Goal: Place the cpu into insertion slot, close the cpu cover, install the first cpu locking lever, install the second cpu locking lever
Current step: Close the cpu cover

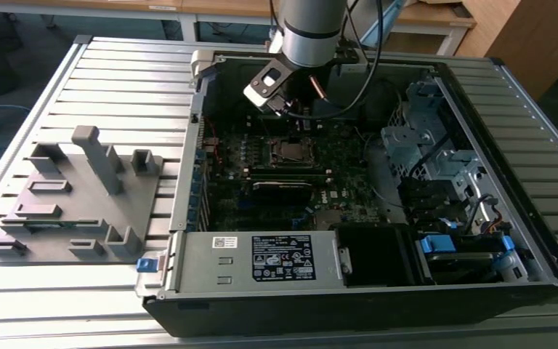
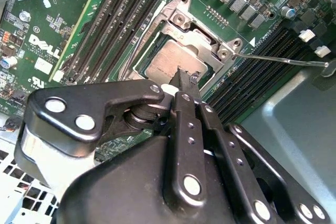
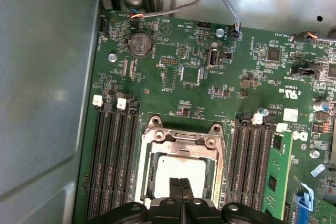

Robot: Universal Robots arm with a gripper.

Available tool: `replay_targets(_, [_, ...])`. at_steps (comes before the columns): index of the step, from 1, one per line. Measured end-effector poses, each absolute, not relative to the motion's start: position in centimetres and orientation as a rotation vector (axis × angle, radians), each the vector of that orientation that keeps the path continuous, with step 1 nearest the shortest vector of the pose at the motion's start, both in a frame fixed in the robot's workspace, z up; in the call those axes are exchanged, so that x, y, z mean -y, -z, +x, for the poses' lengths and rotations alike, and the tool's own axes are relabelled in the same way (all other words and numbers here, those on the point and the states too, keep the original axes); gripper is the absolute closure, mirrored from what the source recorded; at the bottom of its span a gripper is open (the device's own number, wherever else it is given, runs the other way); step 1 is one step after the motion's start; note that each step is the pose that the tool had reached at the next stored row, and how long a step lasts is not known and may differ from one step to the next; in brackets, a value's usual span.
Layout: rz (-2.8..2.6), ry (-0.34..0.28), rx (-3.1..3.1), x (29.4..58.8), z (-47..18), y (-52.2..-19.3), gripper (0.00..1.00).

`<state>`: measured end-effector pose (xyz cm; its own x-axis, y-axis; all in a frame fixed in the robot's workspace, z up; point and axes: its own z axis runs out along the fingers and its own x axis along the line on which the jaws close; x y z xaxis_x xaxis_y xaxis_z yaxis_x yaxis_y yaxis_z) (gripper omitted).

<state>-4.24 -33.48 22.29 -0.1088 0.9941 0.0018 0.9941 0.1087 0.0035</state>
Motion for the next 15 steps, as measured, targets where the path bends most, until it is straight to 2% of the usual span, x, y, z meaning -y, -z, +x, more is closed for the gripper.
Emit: replay_targets(15, [2.025, -0.006, -2.401, 33.48, -4.24, -22.29, 0.9])
